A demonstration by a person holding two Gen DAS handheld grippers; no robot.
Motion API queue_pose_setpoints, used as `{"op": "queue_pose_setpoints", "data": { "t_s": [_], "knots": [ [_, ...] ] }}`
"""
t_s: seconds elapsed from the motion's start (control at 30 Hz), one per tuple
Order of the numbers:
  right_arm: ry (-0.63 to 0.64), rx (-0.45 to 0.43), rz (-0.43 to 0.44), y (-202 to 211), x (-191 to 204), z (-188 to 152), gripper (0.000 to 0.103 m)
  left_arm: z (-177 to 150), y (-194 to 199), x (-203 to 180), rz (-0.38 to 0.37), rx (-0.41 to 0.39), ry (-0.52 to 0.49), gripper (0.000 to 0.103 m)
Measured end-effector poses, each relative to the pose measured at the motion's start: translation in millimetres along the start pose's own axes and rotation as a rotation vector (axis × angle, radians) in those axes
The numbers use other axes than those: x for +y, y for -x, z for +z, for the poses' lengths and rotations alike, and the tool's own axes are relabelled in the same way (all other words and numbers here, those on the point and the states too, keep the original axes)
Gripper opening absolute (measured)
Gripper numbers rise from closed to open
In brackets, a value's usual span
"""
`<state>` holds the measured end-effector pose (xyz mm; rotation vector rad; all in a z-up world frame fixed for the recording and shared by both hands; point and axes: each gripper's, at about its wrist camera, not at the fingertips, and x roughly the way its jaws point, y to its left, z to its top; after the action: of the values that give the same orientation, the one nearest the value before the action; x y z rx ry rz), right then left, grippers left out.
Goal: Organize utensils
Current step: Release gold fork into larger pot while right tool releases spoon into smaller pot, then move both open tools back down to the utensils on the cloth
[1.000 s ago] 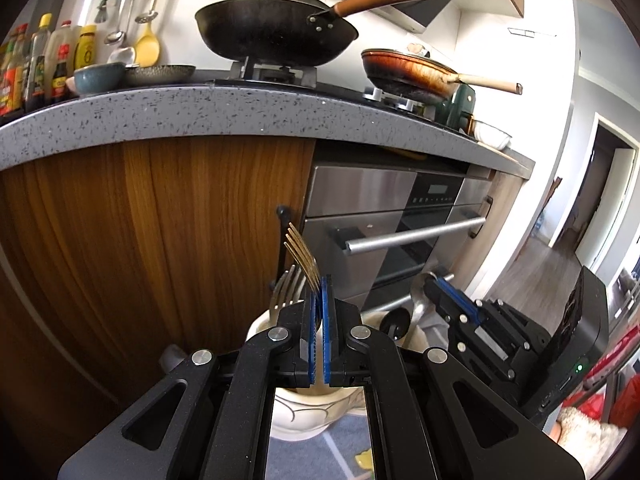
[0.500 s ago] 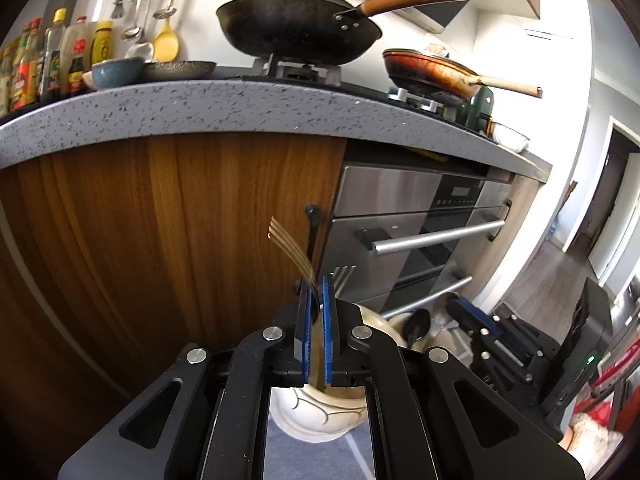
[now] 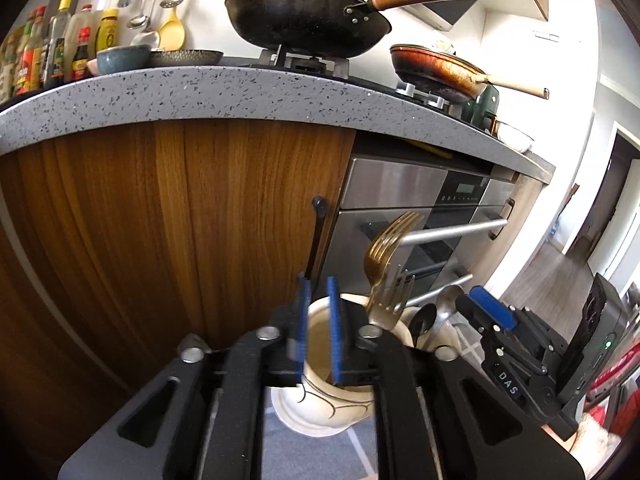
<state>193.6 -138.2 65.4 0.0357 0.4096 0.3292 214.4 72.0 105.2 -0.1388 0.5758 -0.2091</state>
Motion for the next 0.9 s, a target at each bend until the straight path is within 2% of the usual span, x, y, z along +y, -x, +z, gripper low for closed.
{"op": "queue_pose_setpoints", "data": {
  "t_s": [0.07,0.13,0.17,0.23,0.27,0.33,0.57,0.7,0.77,0.9],
  "knots": [
    [-0.007,0.000,0.000,4,-1,3,0.035,-1,5,-2,0.007,-0.014,-0.009,0.023],
    [-0.022,0.002,0.008,12,-4,3,0.052,-2,9,-5,0.010,-0.017,-0.020,0.027],
    [-0.029,0.004,0.012,14,-5,3,0.056,-4,12,-7,0.016,-0.021,-0.029,0.030],
    [-0.043,0.013,0.029,23,-8,2,0.066,-7,16,-10,0.029,-0.029,-0.043,0.044],
    [-0.046,0.021,0.031,27,-9,0,0.068,-9,19,-10,0.037,-0.034,-0.047,0.056],
    [-0.050,0.034,0.038,35,-10,-2,0.076,-15,26,-12,0.049,-0.051,-0.054,0.063],
    [-0.043,0.105,0.049,59,-5,-19,0.086,-42,44,-16,0.079,-0.049,-0.090,0.076],
    [-0.052,0.175,0.047,67,-1,-33,0.090,-66,56,-15,0.093,-0.044,-0.097,0.084],
    [-0.064,0.210,0.050,69,2,-42,0.093,-82,60,-13,0.096,-0.033,-0.089,0.089],
    [-0.053,0.303,0.050,72,15,-67,0.094,-124,66,-8,0.128,-0.009,-0.075,0.090]
  ]
}}
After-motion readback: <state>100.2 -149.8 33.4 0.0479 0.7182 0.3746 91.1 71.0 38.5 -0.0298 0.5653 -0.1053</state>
